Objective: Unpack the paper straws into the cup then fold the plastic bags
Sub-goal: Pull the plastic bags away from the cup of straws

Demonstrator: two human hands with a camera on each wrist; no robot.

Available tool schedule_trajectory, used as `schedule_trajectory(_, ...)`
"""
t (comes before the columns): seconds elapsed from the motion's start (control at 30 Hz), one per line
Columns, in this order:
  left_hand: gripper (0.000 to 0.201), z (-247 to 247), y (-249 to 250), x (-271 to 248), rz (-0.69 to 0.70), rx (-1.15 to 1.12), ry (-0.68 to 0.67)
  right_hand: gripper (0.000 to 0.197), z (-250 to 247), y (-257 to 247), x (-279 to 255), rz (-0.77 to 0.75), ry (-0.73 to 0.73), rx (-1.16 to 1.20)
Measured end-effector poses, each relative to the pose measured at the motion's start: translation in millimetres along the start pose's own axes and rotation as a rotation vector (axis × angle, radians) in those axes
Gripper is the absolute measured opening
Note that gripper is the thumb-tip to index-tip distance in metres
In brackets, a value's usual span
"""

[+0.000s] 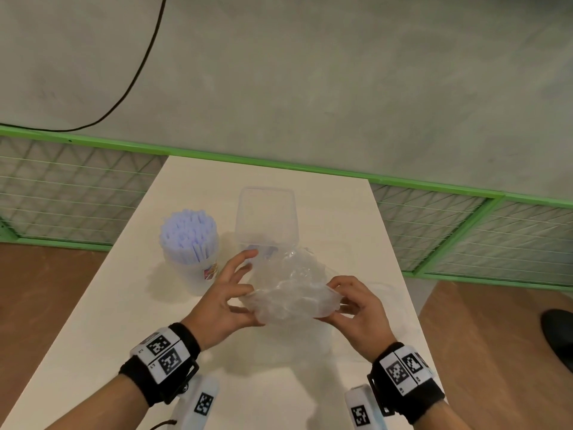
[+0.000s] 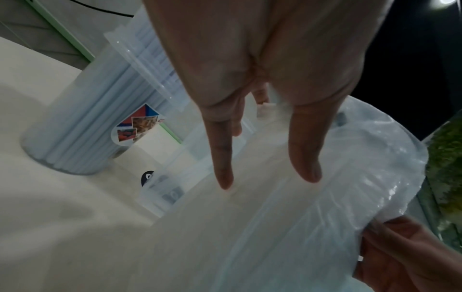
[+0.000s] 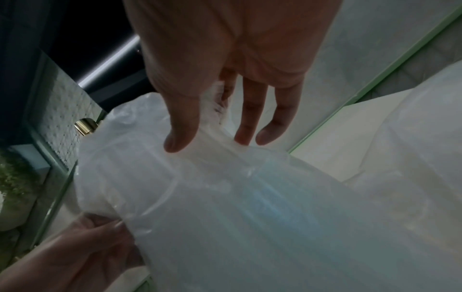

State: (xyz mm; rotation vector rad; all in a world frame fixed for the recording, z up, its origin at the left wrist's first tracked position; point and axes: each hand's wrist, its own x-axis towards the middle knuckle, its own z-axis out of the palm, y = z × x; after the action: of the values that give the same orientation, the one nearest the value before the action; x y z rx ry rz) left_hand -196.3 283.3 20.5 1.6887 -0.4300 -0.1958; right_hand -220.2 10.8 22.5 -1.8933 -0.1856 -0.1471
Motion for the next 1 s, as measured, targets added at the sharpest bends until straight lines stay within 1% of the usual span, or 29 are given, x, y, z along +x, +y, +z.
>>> schedule_trajectory(0.17, 0.023, 6.5, 1.4, -7.8, -0.016, -0.017, 0.063, 0.016, 6.4, 3.7, -9.7, 0.008, 0.042, 0.071)
schedule_trajectory(0.3, 0.009, 12.1, -2.9, -11.5, 0.024, -0.039, 0.097, 0.034, 10.0, 6.3, -14.5, -0.022, 0.000, 0.118)
schedule_trajectory(0.33, 0.011, 13.5, -4.1, -10.7, 0.053, -0.025, 0.087, 0.039, 10.3, 6.9, -14.8, -0.036, -0.007, 0.091)
schedule_trajectory(0.4, 0.029, 16.6, -6.6, -8.4, 0.149, 0.062, 0.066, 0.048, 11.6, 9.8, -15.0, -0.062, -0.020, 0.023)
schedule_trajectory(0.47, 0.044, 18.9, -12.1, -7.8, 0.222, 0.179, 0.071, 0.049, 14.5, 9.9, -15.7, -0.074, -0.040, 0.013)
schedule_trajectory(0.5, 0.046, 19.7, -14.8, -8.9, 0.225, 0.208, 0.081, 0.047, 14.8, 8.6, -16.4, -0.078, -0.055, -0.003)
schedule_trajectory(0.57, 0.044, 20.6, -20.0, -13.5, 0.204, 0.208, 0.091, 0.041, 12.4, 4.7, -18.0, -0.050, -0.097, -0.081)
schedule_trajectory(0.6, 0.041, 20.8, -21.6, -16.7, 0.187, 0.194, 0.081, 0.034, 10.1, 1.0, -18.8, -0.023, -0.126, -0.106)
schedule_trajectory(0.67, 0.030, 21.2, -20.0, -22.4, 0.124, 0.120, 0.027, 0.018, 5.7, -6.5, -20.8, 0.021, -0.165, -0.075)
schedule_trajectory(0.73, 0.017, 19.6, -12.8, -23.6, 0.044, -0.015, 0.022, 0.013, 4.3, -11.1, -21.8, 0.071, -0.105, 0.001)
schedule_trajectory(0.77, 0.016, 18.8, -9.6, -22.6, 0.007, -0.072, 0.059, 0.014, 4.4, -12.2, -22.1, 0.106, -0.061, 0.043)
schedule_trajectory(0.8, 0.017, 17.4, -7.5, -21.7, -0.032, -0.110, 0.101, 0.026, 5.0, -12.0, -22.2, 0.134, -0.025, 0.075)
schedule_trajectory(0.87, 0.015, 15.4, -6.4, -19.7, -0.093, -0.112, 0.150, 0.055, 5.1, -10.7, -22.2, 0.194, -0.005, 0.101)
schedule_trajectory(0.9, 0.021, 14.9, -7.3, -19.3, -0.116, -0.090, 0.160, 0.065, 4.9, -11.4, -21.8, 0.212, -0.017, 0.081)
schedule_trajectory(1.0, 0.051, 14.4, -13.2, -17.4, -0.160, -0.119, 0.193, 0.088, 4.5, -7.6, -20.1, 0.230, -0.070, -0.014)
